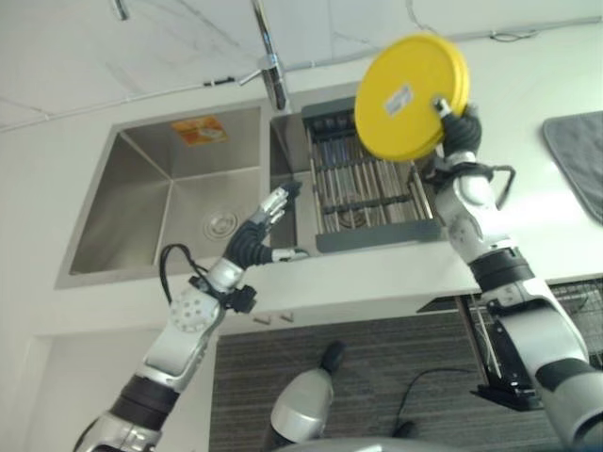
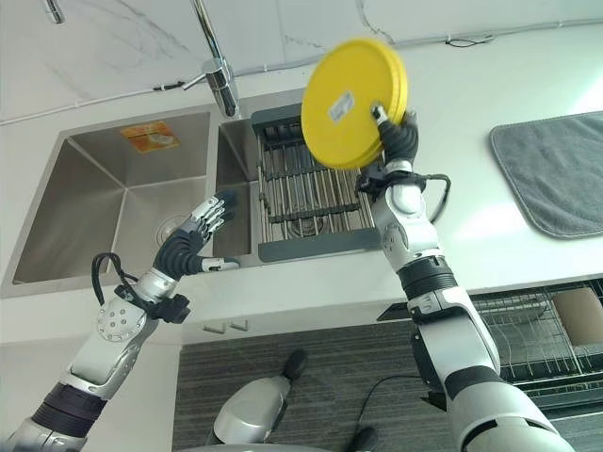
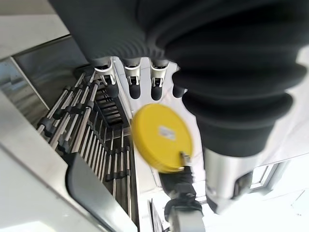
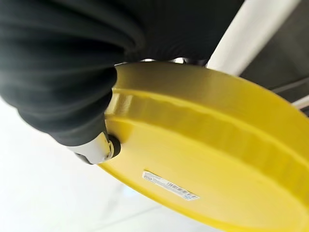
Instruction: Place the dishes in the dishwasher.
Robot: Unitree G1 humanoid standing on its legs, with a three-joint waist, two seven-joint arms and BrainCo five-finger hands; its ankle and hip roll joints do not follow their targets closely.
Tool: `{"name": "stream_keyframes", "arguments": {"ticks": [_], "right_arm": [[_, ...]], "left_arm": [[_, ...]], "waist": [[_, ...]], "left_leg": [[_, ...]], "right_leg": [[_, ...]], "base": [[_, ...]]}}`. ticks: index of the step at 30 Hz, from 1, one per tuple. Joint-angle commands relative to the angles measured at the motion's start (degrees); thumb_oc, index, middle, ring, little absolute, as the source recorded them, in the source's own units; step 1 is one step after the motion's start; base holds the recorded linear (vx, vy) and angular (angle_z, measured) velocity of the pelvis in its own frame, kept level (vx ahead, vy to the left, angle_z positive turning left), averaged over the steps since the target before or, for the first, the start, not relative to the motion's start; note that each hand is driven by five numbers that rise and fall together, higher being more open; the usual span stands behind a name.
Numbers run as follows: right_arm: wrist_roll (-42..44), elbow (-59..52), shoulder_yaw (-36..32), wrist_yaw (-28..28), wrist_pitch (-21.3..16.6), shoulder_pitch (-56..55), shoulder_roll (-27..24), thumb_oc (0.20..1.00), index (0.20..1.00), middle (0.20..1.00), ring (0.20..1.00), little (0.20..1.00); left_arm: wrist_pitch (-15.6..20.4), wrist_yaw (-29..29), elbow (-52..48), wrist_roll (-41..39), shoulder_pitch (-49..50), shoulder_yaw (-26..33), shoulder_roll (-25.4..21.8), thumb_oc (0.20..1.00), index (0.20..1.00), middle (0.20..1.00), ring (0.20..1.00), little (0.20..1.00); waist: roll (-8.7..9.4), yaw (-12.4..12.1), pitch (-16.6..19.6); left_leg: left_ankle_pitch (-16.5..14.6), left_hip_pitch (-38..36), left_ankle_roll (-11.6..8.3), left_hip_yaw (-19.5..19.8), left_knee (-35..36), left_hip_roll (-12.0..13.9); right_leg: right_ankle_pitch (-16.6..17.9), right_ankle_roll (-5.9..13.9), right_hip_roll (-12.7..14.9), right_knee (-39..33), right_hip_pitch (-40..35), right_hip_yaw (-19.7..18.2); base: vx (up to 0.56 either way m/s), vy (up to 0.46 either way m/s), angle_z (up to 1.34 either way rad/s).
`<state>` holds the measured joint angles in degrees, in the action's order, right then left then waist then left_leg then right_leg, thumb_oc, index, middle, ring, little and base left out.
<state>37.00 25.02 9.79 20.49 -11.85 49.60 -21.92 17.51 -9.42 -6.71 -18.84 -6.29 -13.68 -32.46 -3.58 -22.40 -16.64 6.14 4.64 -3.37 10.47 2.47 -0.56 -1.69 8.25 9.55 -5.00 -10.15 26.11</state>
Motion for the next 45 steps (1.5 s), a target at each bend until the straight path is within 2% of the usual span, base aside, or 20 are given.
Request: {"name": "stream_keyframes", "arguments": {"ticks": [1, 6, 7, 11, 12, 17, 18, 22, 25, 27, 29, 31, 38, 42, 45], "right_arm": [[-0.51, -9.98, -0.60, 2.25, -11.36, -0.72, 0.32, 0.200, 0.200, 0.200, 0.200, 0.200], [-2.62, -18.76, -0.81, 4.03, -12.29, -5.36, 2.34, 0.200, 0.200, 0.200, 0.200, 0.200], [-1.36, -21.73, -0.91, 4.05, -13.33, -7.49, 2.88, 0.200, 0.200, 0.200, 0.200, 0.200], [1.63, -25.30, -1.68, 3.27, -15.36, -10.69, 3.37, 0.200, 0.200, 0.200, 0.200, 0.200], [6.56, -30.37, -4.47, 0.16, -17.46, -16.53, 3.70, 0.200, 0.200, 0.200, 0.200, 0.200], [10.95, -34.52, -7.53, -2.59, -18.27, -22.37, 2.70, 0.200, 0.200, 0.200, 0.200, 0.200], [11.07, -36.40, -9.34, -2.64, -18.68, -25.92, 2.33, 0.200, 0.200, 0.200, 0.200, 0.200], [10.81, -37.31, -12.00, -3.75, -17.19, -31.26, 1.44, 0.200, 0.200, 0.200, 0.200, 0.200], [10.25, -36.96, -13.36, -4.40, -16.45, -33.87, 1.44, 0.200, 0.200, 0.200, 0.200, 0.200], [9.11, -35.95, -14.73, -6.03, -14.41, -35.75, 1.27, 0.200, 0.200, 0.200, 0.200, 0.200], [8.35, -35.42, -15.14, -6.94, -13.59, -36.74, 1.03, 0.200, 0.200, 0.200, 0.200, 0.200], [6.42, -34.16, -15.33, -8.22, -10.78, -38.07, 0.64, 0.200, 0.200, 0.200, 0.200, 0.200], [7.33, -28.01, -12.91, -8.72, -8.00, -39.71, 3.02, 0.200, 0.200, 0.200, 0.200, 0.200], [8.43, -22.54, -10.67, -7.56, -8.14, -38.76, 5.32, 0.200, 0.200, 0.200, 0.200, 0.200], [10.60, -16.48, -9.89, -5.78, -10.07, -36.53, 6.38, 0.200, 0.200, 0.200, 0.200, 0.200]], "left_arm": [[3.05, -1.01, -3.49, 0.35, 1.79, -1.36, -0.36, 1.000, 1.000, 1.000, 1.000, 1.000], [2.82, -0.78, -3.58, 1.47, 3.73, -0.91, 0.38, 1.000, 1.000, 1.000, 1.000, 1.000], [2.35, -0.18, -3.45, 1.87, 4.07, -0.95, 0.86, 1.000, 1.000, 1.000, 1.000, 1.000], [2.30, 0.79, -3.11, 1.86, 4.57, -1.19, 1.74, 1.000, 1.000, 1.000, 1.000, 1.000], [2.80, 1.90, -2.41, 3.34, 4.49, -2.24, 2.71, 1.000, 1.000, 1.000, 1.000, 1.000], [2.71, 2.68, -2.08, 4.36, 2.81, -3.08, 3.40, 1.000, 1.000, 1.000, 1.000, 1.000], [2.33, 2.11, -2.40, 5.29, 2.15, -3.19, 3.96, 1.000, 1.000, 1.000, 1.000, 1.000], [1.93, 2.66, -2.42, 5.57, 1.48, -2.81, 4.08, 1.000, 1.000, 1.000, 1.000, 1.000], [1.68, 2.40, -2.53, 5.58, 1.53, -2.24, 4.19, 1.000, 1.000, 1.000, 1.000, 1.000], [1.51, 2.12, -2.61, 5.93, 1.73, -1.85, 4.23, 1.000, 1.000, 1.000, 1.000, 1.000], [1.57, 1.81, -2.80, 6.50, 2.05, -1.62, 4.30, 1.000, 1.000, 1.000, 1.000, 1.000], [1.24, 0.88, -3.35, 7.18, 2.03, -0.90, 4.06, 1.000, 1.000, 1.000, 1.000, 1.000], [-0.47, -1.09, -3.89, 6.82, 3.08, 0.77, 3.33, 1.000, 1.000, 1.000, 1.000, 1.000], [-0.48, -1.55, -3.56, 6.53, 3.40, 0.12, 3.05, 1.000, 1.000, 1.000, 1.000, 1.000], [0.27, -1.73, -2.88, 6.39, 2.46, -1.33, 2.84, 1.000, 1.000, 1.000, 1.000, 1.000]], "waist": [[0.91, 0.40, 6.11], [1.56, 2.19, 7.43], [2.05, 3.48, 7.96], [2.67, 5.73, 8.21], [3.63, 9.73, 8.83], [4.41, 13.89, 9.45], [4.62, 16.24, 9.61], [4.43, 19.64, 9.94], [4.26, 20.92, 10.10], [4.20, 21.95, 10.17], [4.22, 22.49, 10.12], [4.27, 23.05, 9.83], [3.57, 22.68, 9.79], [2.80, 21.71, 9.20], [2.33, 20.58, 8.98]], "left_leg": [[-5.20, -3.59, -0.31, 1.57, 1.52, 1.12], [-6.30, -5.66, -0.29, -0.99, 1.63, 2.13], [-7.04, -6.80, -0.44, -2.84, 1.53, 2.89], [-8.23, -8.03, -0.59, -5.40, 0.87, 3.78], [-9.37, -10.01, -0.81, -8.96, 1.14, 4.86], [-9.68, -11.28, -1.05, -12.33, 1.04, 5.74], [-10.11, -12.09, -1.18, -13.90, 0.47, 6.32], [-10.32, -12.95, -1.54, -16.72, -0.35, 7.32], [-10.31, -13.19, -1.73, -17.69, -0.51, 7.84], [-10.23, -13.45, -1.89, -18.37, -0.47, 8.09], [-10.19, -13.48, -2.00, -18.74, -0.53, 8.18], [-10.16, -13.13, -2.15, -18.93, -1.07, 8.32], [-10.01, -13.68, -2.00, -18.26, 0.05, 7.89], [-9.62, -13.64, -1.90, -17.97, 0.80, 7.65], [-9.65, -13.94, -1.85, -18.16, 2.06, 7.49]], "right_leg": [[-1.19, 1.31, 3.19, 6.30, 3.36, -3.88], [-1.15, 0.88, 2.37, 5.01, 2.16, -5.33], [-1.03, 0.43, 1.59, 3.84, 1.69, -6.55], [-0.64, -0.01, 0.67, 2.35, 1.39, -8.48], [-0.26, -0.02, -0.72, 0.46, 0.85, -11.66], [0.33, 0.00, -1.61, 0.02, 1.45, -15.07], [0.36, -0.01, -2.06, 0.00, 1.57, -17.08], [0.66, 0.13, -2.34, 0.00, 2.03, -19.29], [0.77, 0.15, -2.46, 0.00, 2.33, -20.23], [0.96, 0.17, -2.56, 0.00, 2.57, -20.73], [1.09, 0.16, -2.61, 0.00, 2.75, -20.99], [1.26, 0.07, -2.60, 0.00, 3.00, -21.11], [1.12, 0.32, -2.40, 0.00, 3.05, -20.18], [1.21, 0.42, -2.02, 0.00, 3.22, -19.02], [0.73, 0.76, -1.66, 0.00, 3.02, -17.67]], "base": [[-0.01, -0.068, -0.04], [-0.05, -0.055, -0.14], [-0.08, -0.085, -0.50], [-0.11, -0.118, -0.53], [-0.17, -0.257, -0.64], [-0.12, -0.174, -0.80], [-0.10, -0.195, -0.49], [-0.06, -0.128, -0.49], [-0.02, -0.080, -0.39], [0.00, -0.101, -0.15], [-0.01, -0.097, -0.16], [-0.03, -0.123, -0.22], [0.05, -0.055, 0.01], [0.05, 0.007, 0.11], [0.04, 0.018, 0.12]]}}
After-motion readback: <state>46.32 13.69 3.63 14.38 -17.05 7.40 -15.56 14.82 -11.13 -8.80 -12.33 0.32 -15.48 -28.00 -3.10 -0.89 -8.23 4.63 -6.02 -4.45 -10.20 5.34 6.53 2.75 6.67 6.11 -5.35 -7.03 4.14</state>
